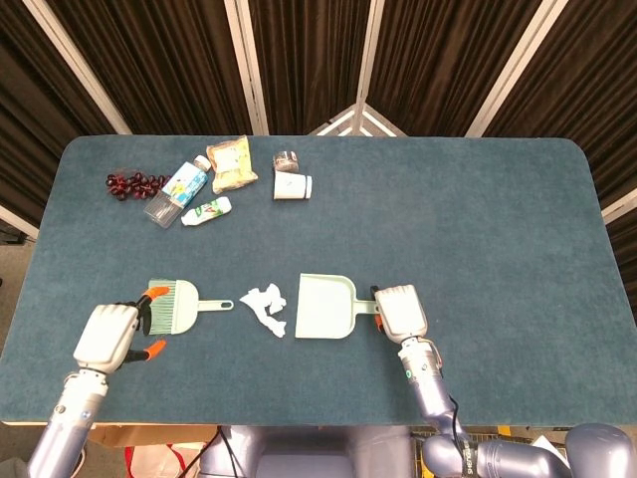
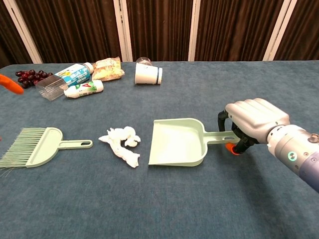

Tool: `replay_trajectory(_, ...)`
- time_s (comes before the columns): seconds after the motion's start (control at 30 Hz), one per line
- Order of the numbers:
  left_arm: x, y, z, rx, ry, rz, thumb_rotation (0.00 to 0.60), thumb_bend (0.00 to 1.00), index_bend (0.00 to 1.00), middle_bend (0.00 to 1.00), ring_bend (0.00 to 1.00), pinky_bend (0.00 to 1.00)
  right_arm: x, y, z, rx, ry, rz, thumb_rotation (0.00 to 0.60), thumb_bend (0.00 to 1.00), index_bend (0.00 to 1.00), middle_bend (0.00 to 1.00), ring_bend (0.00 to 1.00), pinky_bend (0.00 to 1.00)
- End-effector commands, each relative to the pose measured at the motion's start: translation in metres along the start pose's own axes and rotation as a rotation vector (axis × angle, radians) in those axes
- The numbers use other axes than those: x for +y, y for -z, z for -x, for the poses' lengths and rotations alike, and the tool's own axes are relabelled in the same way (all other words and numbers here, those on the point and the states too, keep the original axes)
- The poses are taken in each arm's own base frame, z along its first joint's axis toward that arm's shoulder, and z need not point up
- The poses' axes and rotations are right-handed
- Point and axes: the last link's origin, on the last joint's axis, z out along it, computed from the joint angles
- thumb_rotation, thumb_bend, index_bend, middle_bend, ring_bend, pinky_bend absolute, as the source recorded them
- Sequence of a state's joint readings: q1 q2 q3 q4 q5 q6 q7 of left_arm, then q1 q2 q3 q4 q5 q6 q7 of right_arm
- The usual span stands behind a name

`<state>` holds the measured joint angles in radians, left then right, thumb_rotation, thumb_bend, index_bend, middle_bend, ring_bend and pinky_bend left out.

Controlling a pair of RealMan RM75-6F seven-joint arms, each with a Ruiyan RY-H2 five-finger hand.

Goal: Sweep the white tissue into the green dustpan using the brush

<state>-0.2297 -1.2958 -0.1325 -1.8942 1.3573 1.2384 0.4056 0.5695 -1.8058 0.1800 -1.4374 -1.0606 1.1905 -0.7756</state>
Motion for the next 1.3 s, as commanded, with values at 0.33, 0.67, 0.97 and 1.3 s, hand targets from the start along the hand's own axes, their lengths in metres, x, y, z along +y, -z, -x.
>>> replay_trajectory(0.33,0.031,-0.055,0.017,-0.053,-0.103,-0.01,0.6,0.35,0.48,0.98,0.94,0.99,0.0,-0.004,-0.005,0.015,0.002,-0.002,0.6,0.36,0.5,0.88,0.85,0.86)
replay_trajectory(0.67,0.038,-0.087,0.042,-0.101,-0.186,-0.072,0.6,0.35,0.47,0.99,0.95,1.0,0.0,-0.005,-0.004,0.01,0.005,-0.004,0.6,0.36,0.5,0.88,0.85,0.86)
replay_trajectory(0.97,0.04,-0.102,0.07,-0.157,-0.199,-0.125,0.6,0.36,0.46,0.99,0.95,1.0,-0.001,-0.007,-0.005,0.014,0.003,-0.007,0.6,0.36,0.5,0.88,0.85,0.86)
replay_trajectory(1.3,0.05,-0.109,0.086,-0.182,-0.171,-0.149,0.6,0.37,0.44,0.99,0.95,1.0,-0.001,-0.009,-0.005,0.015,0.002,-0.009,0.6,0.36,0.5,0.88,0.85,0.86)
